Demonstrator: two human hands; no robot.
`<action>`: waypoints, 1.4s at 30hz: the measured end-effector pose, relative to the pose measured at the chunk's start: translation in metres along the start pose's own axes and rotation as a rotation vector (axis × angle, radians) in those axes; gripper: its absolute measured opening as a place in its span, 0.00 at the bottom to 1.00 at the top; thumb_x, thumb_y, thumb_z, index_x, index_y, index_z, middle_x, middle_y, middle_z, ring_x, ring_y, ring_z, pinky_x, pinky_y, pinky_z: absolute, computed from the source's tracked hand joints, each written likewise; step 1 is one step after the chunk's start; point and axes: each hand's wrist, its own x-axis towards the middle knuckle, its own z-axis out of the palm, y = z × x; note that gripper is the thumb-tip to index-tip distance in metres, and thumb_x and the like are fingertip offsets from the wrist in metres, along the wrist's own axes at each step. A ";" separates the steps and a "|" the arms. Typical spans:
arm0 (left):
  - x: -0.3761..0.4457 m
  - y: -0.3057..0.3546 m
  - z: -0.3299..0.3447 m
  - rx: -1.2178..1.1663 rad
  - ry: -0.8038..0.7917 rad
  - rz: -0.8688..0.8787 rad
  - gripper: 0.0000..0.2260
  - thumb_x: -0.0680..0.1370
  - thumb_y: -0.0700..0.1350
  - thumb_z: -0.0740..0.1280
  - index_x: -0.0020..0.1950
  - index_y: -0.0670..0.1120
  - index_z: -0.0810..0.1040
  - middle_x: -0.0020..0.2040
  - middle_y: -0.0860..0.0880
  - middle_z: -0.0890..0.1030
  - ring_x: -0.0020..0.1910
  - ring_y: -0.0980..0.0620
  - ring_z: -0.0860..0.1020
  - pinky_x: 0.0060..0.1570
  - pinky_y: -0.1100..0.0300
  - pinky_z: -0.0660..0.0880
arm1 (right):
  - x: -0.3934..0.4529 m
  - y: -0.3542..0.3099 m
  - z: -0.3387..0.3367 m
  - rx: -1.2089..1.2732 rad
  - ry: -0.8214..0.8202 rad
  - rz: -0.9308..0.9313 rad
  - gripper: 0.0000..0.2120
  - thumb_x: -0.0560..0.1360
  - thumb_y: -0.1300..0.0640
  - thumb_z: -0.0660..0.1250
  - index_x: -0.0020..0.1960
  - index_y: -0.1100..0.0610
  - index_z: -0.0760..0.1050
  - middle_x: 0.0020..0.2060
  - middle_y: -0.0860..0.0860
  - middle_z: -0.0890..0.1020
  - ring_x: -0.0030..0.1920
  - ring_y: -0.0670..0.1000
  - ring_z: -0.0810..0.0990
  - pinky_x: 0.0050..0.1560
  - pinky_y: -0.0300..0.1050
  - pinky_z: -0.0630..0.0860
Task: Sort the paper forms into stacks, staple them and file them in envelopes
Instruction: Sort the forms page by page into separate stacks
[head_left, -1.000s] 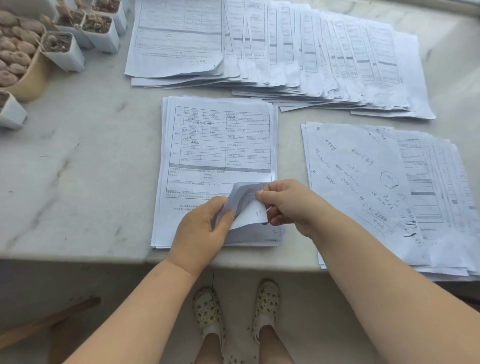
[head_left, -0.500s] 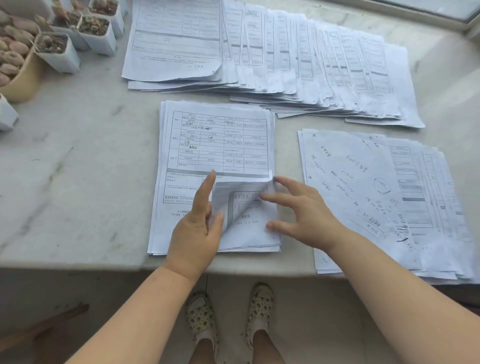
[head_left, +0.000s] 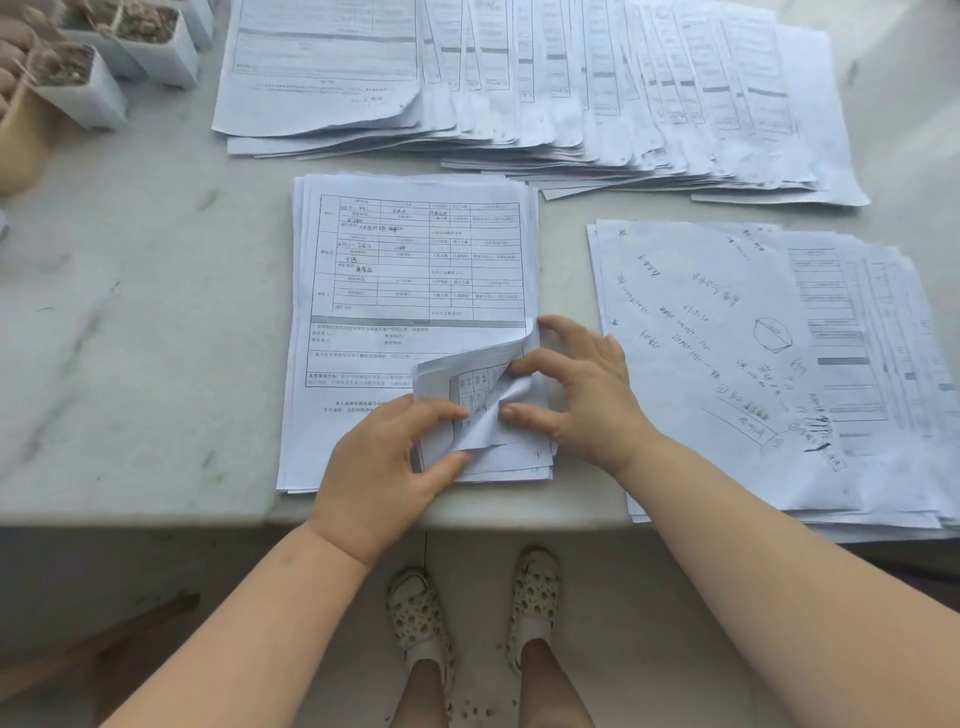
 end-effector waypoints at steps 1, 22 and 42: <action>0.000 0.000 0.000 -0.018 0.005 -0.013 0.14 0.69 0.57 0.65 0.52 0.58 0.80 0.48 0.61 0.80 0.45 0.61 0.74 0.45 0.70 0.68 | -0.002 0.000 -0.002 0.004 0.011 0.002 0.19 0.66 0.38 0.74 0.56 0.39 0.77 0.72 0.45 0.64 0.73 0.48 0.58 0.75 0.57 0.46; -0.005 0.007 0.011 0.087 0.048 0.072 0.18 0.69 0.60 0.67 0.54 0.53 0.81 0.51 0.53 0.80 0.51 0.56 0.74 0.49 0.70 0.67 | -0.005 0.010 -0.005 -0.124 -0.091 -0.143 0.25 0.64 0.30 0.65 0.59 0.33 0.76 0.75 0.48 0.60 0.73 0.47 0.55 0.74 0.58 0.49; -0.005 -0.001 0.004 0.023 0.014 0.040 0.10 0.73 0.58 0.63 0.52 0.58 0.77 0.40 0.57 0.77 0.38 0.59 0.72 0.39 0.72 0.66 | 0.002 -0.003 -0.009 0.107 0.237 0.019 0.24 0.72 0.36 0.62 0.57 0.53 0.76 0.53 0.47 0.77 0.53 0.48 0.74 0.59 0.45 0.67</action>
